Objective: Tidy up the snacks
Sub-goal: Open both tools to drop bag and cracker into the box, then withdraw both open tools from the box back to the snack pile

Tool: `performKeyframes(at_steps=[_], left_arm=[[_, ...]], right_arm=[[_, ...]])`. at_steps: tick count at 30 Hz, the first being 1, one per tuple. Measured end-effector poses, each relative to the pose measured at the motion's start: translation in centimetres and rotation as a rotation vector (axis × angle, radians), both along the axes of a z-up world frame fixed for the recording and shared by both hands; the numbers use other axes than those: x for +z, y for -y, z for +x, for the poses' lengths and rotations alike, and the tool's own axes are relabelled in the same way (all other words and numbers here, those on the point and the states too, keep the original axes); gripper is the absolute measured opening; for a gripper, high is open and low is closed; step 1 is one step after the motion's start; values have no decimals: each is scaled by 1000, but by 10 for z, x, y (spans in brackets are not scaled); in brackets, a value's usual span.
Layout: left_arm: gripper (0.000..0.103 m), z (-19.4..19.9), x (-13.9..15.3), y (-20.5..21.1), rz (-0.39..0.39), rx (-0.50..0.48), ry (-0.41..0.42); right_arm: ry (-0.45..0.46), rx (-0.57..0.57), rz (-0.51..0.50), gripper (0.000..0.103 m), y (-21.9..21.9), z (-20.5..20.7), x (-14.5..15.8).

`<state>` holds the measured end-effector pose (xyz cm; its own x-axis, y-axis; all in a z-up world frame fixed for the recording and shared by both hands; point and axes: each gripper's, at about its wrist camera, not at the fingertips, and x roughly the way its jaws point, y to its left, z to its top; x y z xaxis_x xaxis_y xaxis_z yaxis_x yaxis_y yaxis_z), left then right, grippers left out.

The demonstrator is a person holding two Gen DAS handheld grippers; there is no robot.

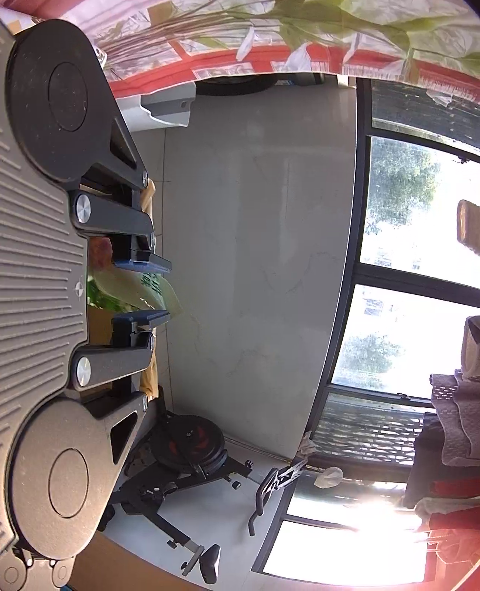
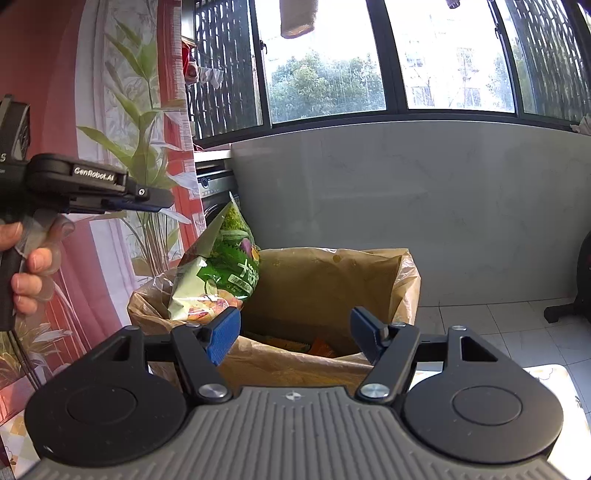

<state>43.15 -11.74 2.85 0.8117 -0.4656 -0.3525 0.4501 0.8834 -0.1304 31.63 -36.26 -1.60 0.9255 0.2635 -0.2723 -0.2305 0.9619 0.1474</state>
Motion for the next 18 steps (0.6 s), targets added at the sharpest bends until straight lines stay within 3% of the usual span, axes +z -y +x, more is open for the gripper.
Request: performKeyframes(at_steps=[5,7,9,12,16,18], left_arm=[[23,25,-8,18,-43,-25,5],[23,39,-23,27,3,-39,-79],[23,50,-42,31,-6,-101,-214],[23,47,-62,42,85,-93,-295],[23,39,-67,32,21,-150,-307],[23,29,-59,26,25,-160,-263]], right_arm=[[-13,-20,27,69,15,6,-8],[-20,-25,31,69,18,8,-11],[-20,-27,35,69,20,9,-12],[-19,-22,38,68,20,8,-11],[-12,-20,37,69,17,3,-8],[-10,-19,30,68,15,0,-6]])
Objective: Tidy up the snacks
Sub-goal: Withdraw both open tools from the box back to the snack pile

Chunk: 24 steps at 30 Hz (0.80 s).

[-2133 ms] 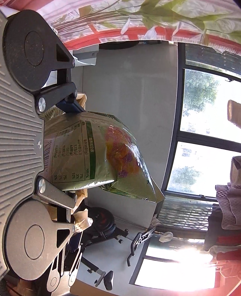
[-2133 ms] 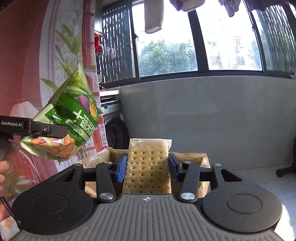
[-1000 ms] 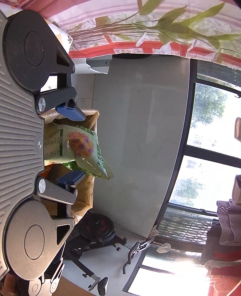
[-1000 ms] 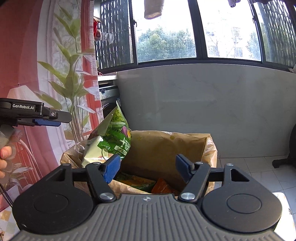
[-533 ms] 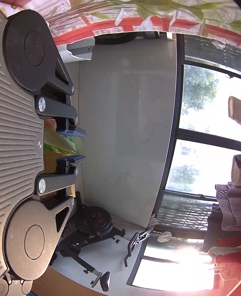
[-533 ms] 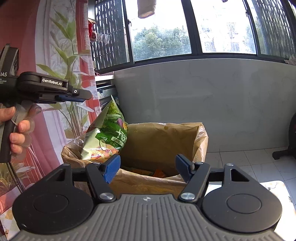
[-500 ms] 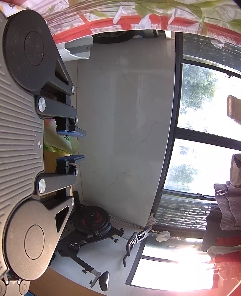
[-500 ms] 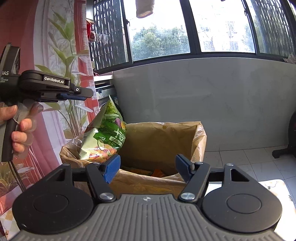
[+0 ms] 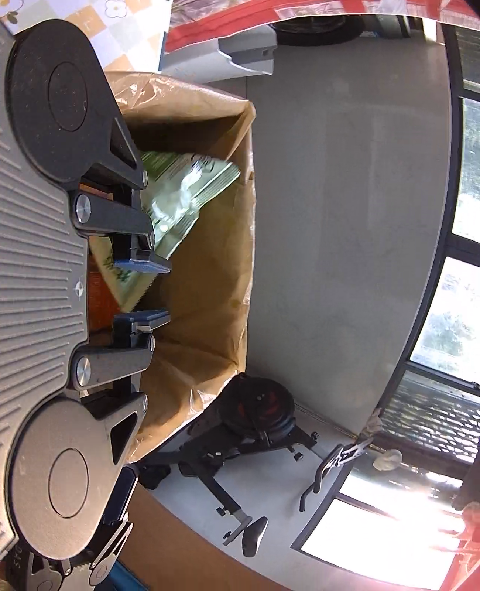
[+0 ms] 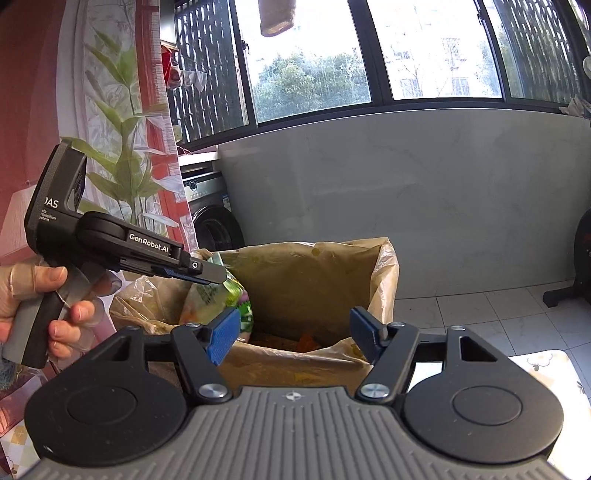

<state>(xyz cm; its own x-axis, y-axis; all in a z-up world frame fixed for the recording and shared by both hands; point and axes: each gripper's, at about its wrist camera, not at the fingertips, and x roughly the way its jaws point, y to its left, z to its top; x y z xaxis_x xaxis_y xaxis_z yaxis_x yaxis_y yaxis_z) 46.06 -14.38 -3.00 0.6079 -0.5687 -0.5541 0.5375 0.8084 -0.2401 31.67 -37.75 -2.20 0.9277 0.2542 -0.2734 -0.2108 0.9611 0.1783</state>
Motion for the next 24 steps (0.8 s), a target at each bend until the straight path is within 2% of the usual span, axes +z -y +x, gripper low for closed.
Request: performKeyframes(at_steps=[2,6,11,16,20,24], left_arm=[[23,-11,8,-8,18,4,46],[23,-30,19,-28,22,46,72],[25,-55,27,-54,70,123,119],[33,-87,18,-102,126,205,176],[34,-116,-1,-134,233,292,213],[35,-140,-16,-165,220,370,207]], right_arm=[[1,-2,-6,68,-1,-3,1],[4,0,-8,69,-4,-9,3],[-5,5,-12,69,-8,-22,-1],[-26,2,-19,69,-6,-41,-16],[-81,-6,-18,69,-2,-54,-42],[-163,-37,-10,68,-1,-68,-73]])
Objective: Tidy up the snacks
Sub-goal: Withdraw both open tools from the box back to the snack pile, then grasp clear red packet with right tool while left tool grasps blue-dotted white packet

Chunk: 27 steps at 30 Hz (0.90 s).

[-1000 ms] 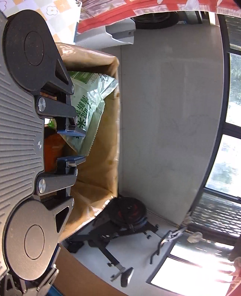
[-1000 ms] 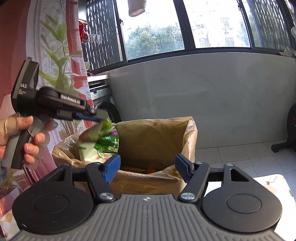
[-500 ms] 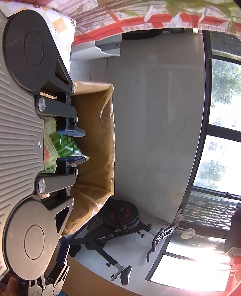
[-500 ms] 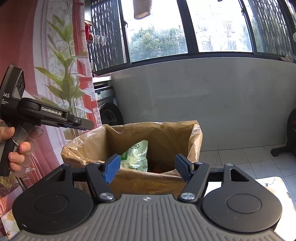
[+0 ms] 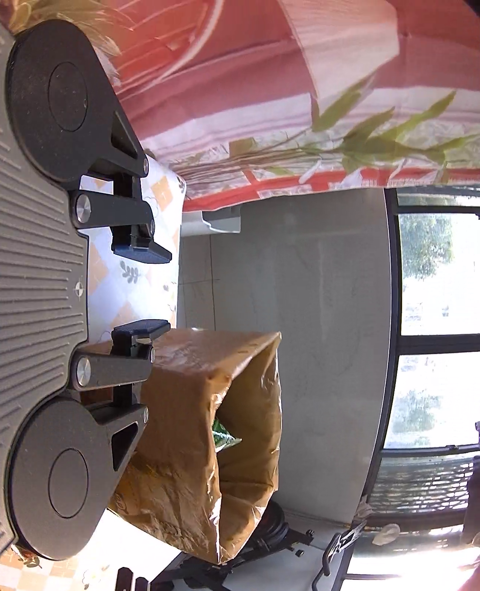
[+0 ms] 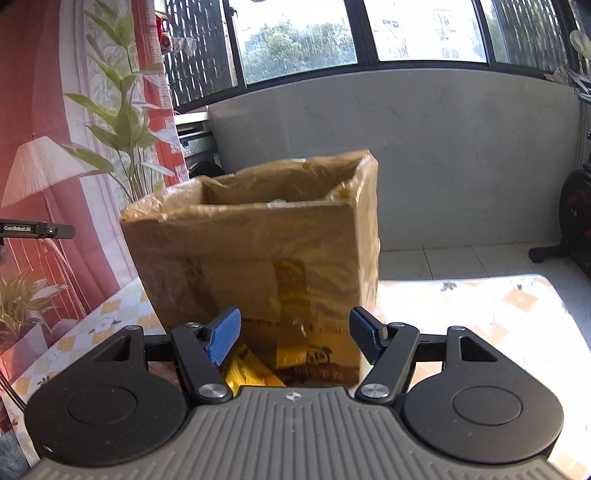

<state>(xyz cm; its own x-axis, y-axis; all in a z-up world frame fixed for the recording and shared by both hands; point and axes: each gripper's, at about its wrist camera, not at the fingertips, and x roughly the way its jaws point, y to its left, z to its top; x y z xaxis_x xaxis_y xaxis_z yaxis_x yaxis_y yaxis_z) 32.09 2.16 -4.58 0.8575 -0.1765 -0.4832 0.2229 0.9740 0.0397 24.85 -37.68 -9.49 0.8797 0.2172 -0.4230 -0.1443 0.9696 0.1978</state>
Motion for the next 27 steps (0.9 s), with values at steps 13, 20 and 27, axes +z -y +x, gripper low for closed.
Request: performKeyframes(at_steps=[13,20,27], left_arm=[[36,-47,-57,-6,-116,59,-85],[38,-47,-85,-14,-167,85,-204],[40,-47,-103,-12,-220,40,-274]], right_arm=[[-203,-24,-115,68,-20,-35,-87],[-237,-7,-179,62,-29,-37,-106],[-220,-14,-166,45,-27,-40,-105]])
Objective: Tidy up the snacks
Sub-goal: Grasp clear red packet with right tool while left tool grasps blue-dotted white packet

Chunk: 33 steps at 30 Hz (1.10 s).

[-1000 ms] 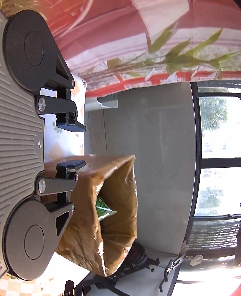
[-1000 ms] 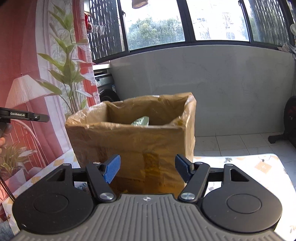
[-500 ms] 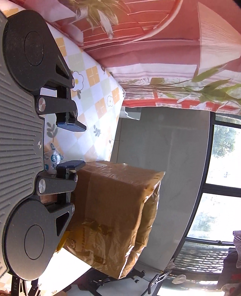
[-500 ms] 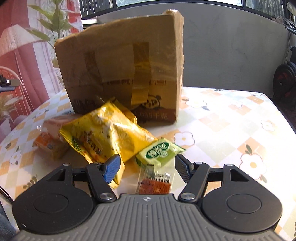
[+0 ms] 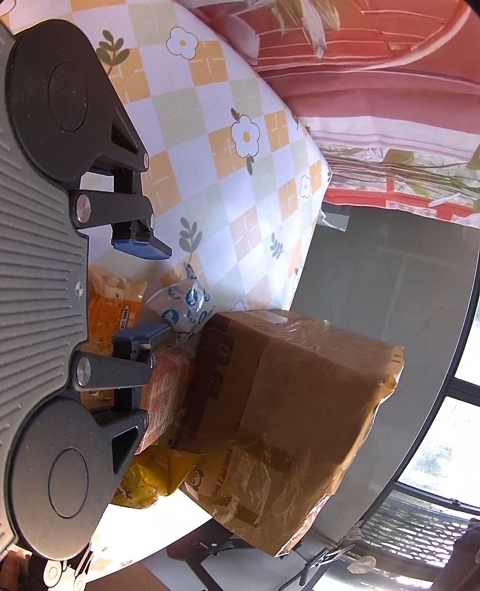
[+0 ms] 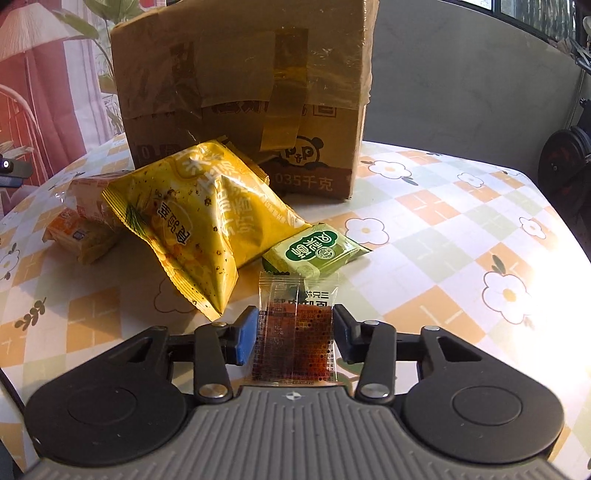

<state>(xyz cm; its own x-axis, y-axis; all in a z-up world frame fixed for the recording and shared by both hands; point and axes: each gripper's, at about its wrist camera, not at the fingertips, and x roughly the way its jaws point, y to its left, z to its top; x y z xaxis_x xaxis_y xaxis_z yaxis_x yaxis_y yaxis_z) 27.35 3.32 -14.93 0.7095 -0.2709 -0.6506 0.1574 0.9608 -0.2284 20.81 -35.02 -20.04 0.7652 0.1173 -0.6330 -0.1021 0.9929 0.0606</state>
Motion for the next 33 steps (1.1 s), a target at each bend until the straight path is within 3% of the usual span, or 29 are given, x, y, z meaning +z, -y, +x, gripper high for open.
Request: performKeyframes(at_steps=[10,16,22,24,26,33], left_arm=[[40,10,-13,20,72,-47,-32],[52,47,-15,36,274,-180,37],[56,87,-33,37,216,-306,-30],[56,93,-39,39,233,-335,-43],[59,98,-44,42,266,-339,-38],[59,107,-53,47,258,-329,-37]], right_arm=[[62,36,-12,45,0,-5,-7],[67,39,21,45,5,-6,-7],[69,43,12,45,4,-5,-6],[68,44,10,45,3,-6,-6],[68,44,15,45,4,-5,-6],[67,46,27,45,5,-5,-7]])
